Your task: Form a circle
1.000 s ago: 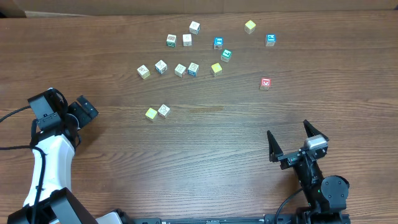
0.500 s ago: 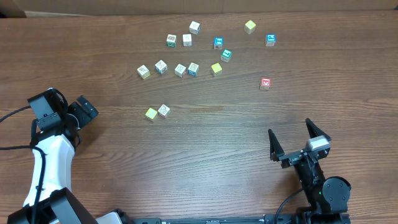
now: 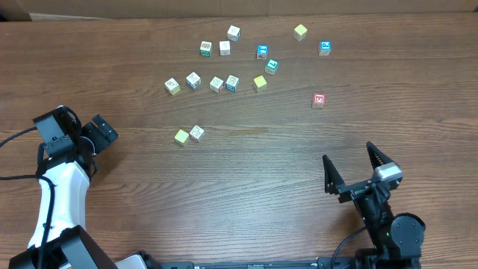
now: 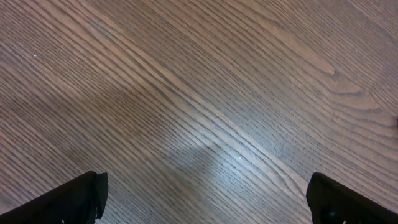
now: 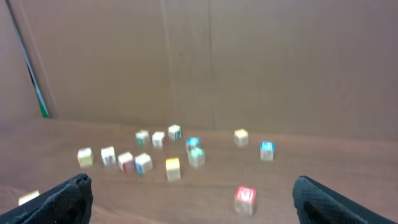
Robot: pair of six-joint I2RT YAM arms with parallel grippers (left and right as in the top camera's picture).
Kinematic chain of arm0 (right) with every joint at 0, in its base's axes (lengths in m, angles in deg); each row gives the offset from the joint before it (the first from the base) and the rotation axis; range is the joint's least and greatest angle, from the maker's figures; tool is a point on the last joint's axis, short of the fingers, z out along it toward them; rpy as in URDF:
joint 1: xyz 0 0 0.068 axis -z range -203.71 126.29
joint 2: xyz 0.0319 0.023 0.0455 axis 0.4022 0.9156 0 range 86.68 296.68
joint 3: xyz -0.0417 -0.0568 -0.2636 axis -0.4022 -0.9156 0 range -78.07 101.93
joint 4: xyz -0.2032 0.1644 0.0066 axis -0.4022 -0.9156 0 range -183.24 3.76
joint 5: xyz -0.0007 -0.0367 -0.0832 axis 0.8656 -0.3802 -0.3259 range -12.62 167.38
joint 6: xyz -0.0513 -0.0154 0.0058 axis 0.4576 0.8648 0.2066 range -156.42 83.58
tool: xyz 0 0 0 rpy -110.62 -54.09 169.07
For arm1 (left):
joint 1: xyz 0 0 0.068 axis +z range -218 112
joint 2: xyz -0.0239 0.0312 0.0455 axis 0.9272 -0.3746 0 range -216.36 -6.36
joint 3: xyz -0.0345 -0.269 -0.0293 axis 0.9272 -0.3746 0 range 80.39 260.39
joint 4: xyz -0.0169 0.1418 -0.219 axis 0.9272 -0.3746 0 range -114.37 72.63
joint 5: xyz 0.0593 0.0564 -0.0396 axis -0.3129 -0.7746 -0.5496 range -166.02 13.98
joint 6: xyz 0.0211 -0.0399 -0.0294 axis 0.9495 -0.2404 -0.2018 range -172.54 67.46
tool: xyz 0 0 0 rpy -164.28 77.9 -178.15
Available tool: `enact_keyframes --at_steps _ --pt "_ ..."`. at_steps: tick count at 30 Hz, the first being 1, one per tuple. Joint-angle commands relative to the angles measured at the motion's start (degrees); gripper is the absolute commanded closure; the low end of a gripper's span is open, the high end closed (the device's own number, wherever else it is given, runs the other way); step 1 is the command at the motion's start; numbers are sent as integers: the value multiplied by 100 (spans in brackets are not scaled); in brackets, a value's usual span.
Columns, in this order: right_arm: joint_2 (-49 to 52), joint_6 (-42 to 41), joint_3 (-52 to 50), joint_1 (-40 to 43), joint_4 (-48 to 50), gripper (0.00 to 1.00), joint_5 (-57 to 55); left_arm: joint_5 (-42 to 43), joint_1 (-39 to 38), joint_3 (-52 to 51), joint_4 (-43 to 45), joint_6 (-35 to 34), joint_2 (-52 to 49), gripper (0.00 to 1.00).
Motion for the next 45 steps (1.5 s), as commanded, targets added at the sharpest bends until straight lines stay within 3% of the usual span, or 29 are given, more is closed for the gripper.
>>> enact_keyframes --at_steps 1,12,20,33,45 --pt "-42 -151 579 11 -33 0 42 20 20 -15 7 -72 87 0" --pt "105 -151 1945 11 -667 0 44 20 20 -15 7 -72 87 0" --pt "1200 -149 3314 11 -1174 0 280 20 22 -15 7 -72 87 0" --pt "4065 -146 6078 11 -2267 0 413 20 22 -15 7 -72 87 0" --pt "7329 -144 10216 11 -4594 0 605 20 20 -15 7 -72 87 0"
